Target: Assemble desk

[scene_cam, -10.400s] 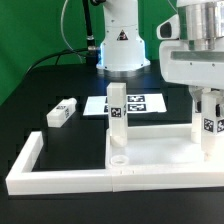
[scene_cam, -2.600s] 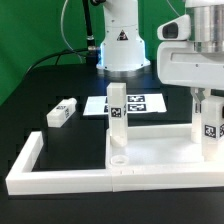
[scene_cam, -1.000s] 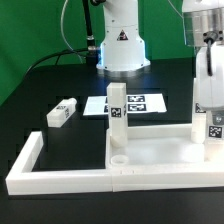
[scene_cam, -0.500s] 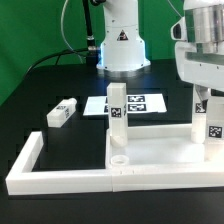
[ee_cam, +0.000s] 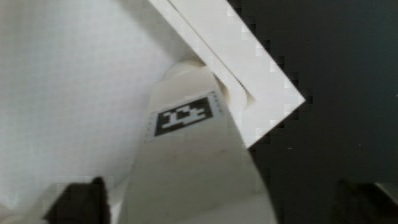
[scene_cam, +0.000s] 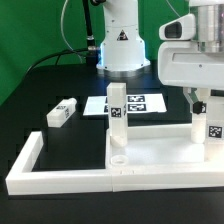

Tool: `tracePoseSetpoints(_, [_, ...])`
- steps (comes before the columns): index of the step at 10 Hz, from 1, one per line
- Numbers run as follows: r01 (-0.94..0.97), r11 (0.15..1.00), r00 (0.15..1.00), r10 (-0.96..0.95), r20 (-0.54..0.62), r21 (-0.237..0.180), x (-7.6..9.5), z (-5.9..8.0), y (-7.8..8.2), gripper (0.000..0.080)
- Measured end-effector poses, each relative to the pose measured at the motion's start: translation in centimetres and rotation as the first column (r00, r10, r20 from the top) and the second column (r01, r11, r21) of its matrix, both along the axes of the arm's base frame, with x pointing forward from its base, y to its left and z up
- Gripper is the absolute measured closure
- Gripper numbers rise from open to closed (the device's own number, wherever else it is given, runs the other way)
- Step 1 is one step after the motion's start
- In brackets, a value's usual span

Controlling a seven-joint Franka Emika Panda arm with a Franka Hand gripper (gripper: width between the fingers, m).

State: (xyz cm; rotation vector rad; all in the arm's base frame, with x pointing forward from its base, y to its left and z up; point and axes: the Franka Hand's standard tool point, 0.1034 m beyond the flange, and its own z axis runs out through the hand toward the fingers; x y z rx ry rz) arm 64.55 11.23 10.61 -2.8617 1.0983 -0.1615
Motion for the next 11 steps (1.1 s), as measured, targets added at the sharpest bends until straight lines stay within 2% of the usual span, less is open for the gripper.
tracePoseSetpoints(1, [0.001,1.0,1.0,-0.001,0.0,0.0,0.0,0.0,0.0,0.0311])
tracePoseSetpoints(2, [0.078,0.997,0.997,-0.078,-0.003,0.01,0.0,0.0,0.0,0.0446])
tracePoseSetpoints(3, [0.134,0.991,0.991,-0.133,-0.015,0.013,-0.2,-0.1,-0.3,0.0446])
tracePoseSetpoints(4, [0.255,0.967,0.967,-0.254,-0.022,0.025,-0.2,-0.2,-0.4,0.0504])
tracePoseSetpoints(5, [0.312,0.95,0.95,-0.312,-0.026,0.03,-0.3,-0.2,-0.5,0.0504])
tracePoseSetpoints(6, [0.449,0.892,0.893,-0.447,-0.055,0.049,-0.3,-0.2,-0.8,0.0504])
tracePoseSetpoints(7, [0.584,0.809,0.811,-0.578,-0.09,0.065,-0.3,-0.2,-0.9,0.0506])
tracePoseSetpoints(9, [0.811,0.576,0.585,-0.795,-0.159,0.103,-0.3,-0.2,-0.6,0.0506])
tracePoseSetpoints(10, [0.873,0.472,0.488,-0.855,-0.178,0.123,-0.4,-0.2,-0.8,0.0506])
tracePoseSetpoints(11, [0.901,0.415,0.432,-0.883,-0.183,0.125,-0.5,-0.2,-1.2,0.0506])
